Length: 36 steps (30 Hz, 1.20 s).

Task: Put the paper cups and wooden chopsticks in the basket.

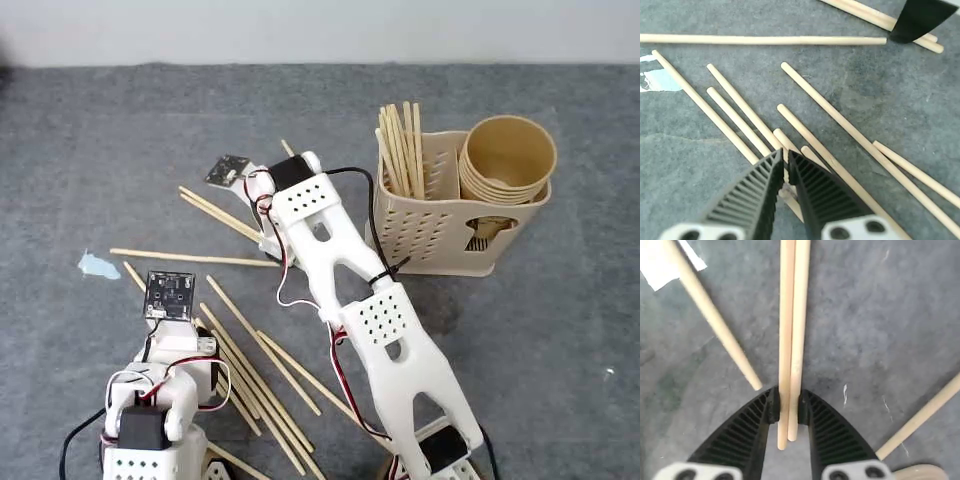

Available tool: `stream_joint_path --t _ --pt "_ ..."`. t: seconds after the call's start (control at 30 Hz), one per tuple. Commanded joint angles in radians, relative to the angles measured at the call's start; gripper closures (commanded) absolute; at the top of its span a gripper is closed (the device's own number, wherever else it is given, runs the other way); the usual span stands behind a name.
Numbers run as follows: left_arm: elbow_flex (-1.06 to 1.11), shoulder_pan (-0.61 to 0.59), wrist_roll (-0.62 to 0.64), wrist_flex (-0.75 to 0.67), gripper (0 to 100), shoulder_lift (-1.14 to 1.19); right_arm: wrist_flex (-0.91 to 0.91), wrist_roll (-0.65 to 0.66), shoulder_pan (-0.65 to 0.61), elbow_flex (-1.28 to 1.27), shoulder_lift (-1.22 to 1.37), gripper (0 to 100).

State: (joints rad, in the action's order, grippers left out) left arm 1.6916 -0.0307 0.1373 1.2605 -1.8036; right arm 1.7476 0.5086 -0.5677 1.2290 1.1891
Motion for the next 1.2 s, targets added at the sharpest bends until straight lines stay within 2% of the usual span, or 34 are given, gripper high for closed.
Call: stream_joint_path --t 0.0,0.17,0.3,0.63,0.9,1.17 --pt "-0.008 0.0 0.011 0.003 99 -0.017 0.051 -0.012 0.01 0.015 0.001 98.5" --pt "-0.008 0.0 0.011 0.003 99 -0.017 0.054 -0.017 0.013 -0.003 -0.002 99.1" --pt "-0.008 0.0 0.011 0.003 99 -0.017 0.054 -0.055 0.013 -0.117 -0.073 99.1" --pt "-0.008 0.0 0.011 0.003 99 -0.017 0.048 -0.095 0.002 -0.634 -0.49 99.1" --pt "-0.008 0.0 0.011 0.003 99 -0.017 0.044 -0.11 0.01 -0.973 -0.697 99.0" --pt "-0.008 0.0 0.011 0.003 99 -0.017 -0.111 -0.106 0.035 -1.249 -0.826 98.7"
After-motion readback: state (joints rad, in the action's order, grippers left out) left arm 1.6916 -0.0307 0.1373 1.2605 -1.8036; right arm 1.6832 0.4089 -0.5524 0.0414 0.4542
